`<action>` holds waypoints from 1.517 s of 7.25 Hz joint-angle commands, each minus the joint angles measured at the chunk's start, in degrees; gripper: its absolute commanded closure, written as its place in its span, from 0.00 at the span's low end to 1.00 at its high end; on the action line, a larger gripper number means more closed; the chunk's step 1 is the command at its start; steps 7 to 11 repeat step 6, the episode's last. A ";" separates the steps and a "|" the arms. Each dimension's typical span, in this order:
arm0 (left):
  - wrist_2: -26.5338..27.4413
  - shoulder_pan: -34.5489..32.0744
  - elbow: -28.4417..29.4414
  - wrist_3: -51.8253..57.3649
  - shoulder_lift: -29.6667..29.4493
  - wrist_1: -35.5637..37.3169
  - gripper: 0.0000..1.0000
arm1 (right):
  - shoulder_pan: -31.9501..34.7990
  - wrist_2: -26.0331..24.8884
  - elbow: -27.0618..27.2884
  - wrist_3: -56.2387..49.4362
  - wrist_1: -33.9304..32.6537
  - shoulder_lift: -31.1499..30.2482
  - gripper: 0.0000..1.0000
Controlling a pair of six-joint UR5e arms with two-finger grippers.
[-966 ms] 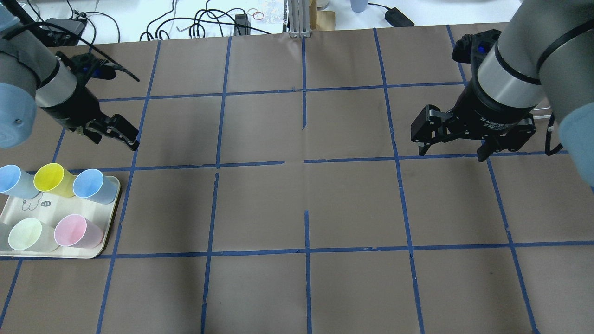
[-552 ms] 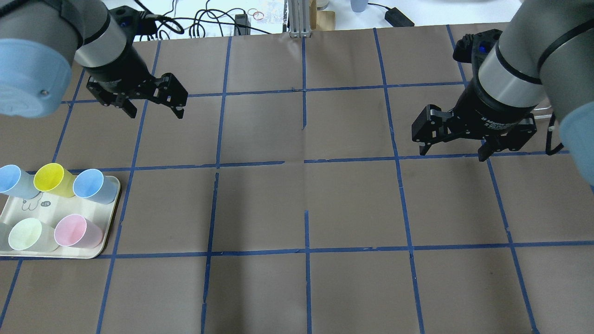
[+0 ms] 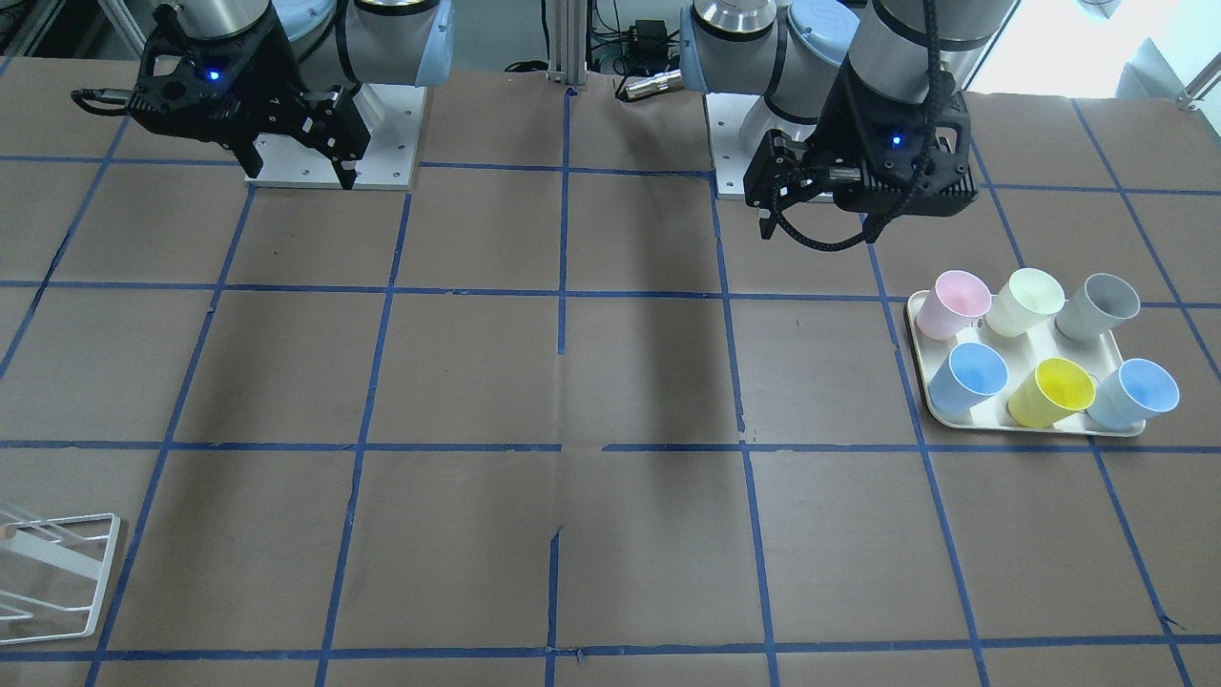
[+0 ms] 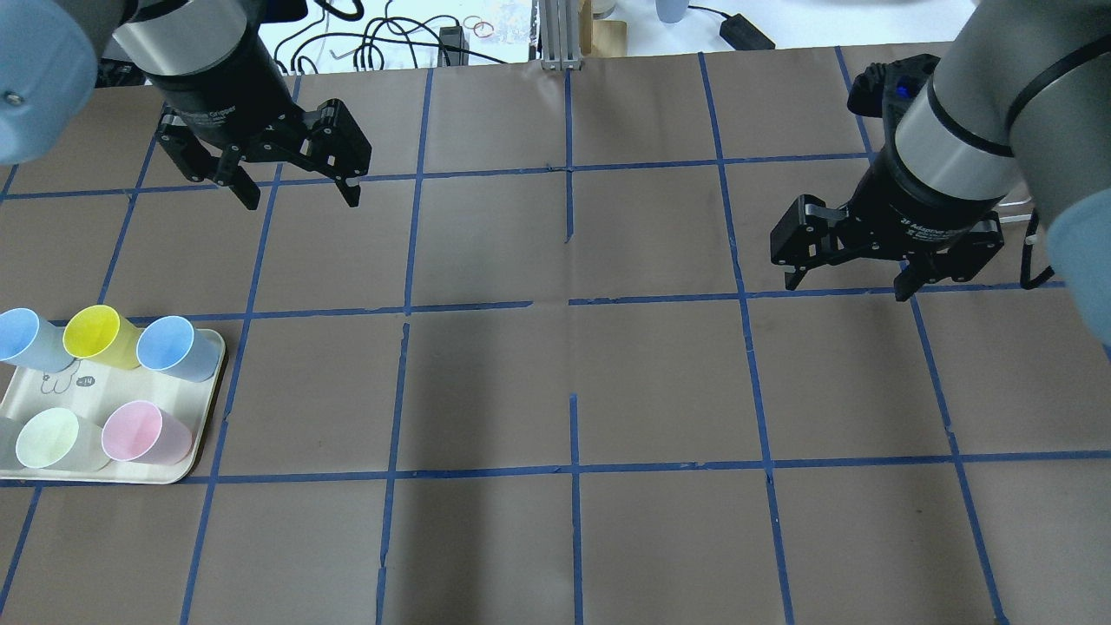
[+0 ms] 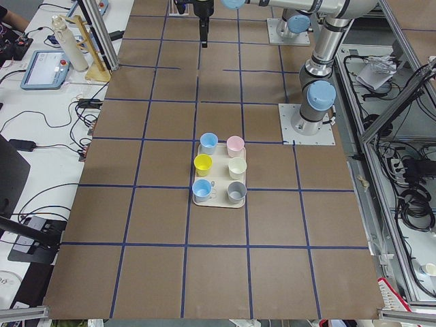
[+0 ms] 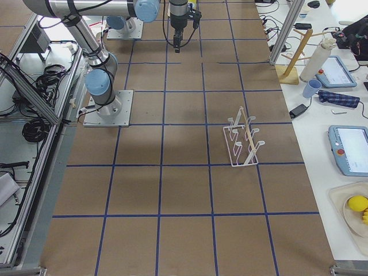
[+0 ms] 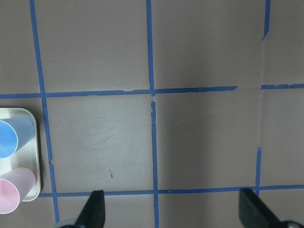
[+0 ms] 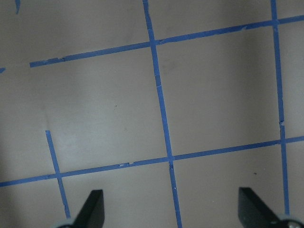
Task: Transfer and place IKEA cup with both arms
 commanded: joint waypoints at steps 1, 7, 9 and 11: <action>0.08 0.62 -0.93 0.48 1.85 0.34 0.00 | -0.10 0.01 0.00 0.00 -0.01 -0.08 0.00; 0.51 4.02 0.29 0.48 2.04 0.16 0.00 | -0.01 0.01 0.09 0.00 -0.27 -0.08 0.00; 0.51 4.02 0.29 0.48 2.04 0.16 0.00 | -0.01 0.01 0.09 0.00 -0.27 -0.08 0.00; 0.51 4.02 0.29 0.48 2.04 0.16 0.00 | -0.01 0.01 0.09 0.00 -0.27 -0.08 0.00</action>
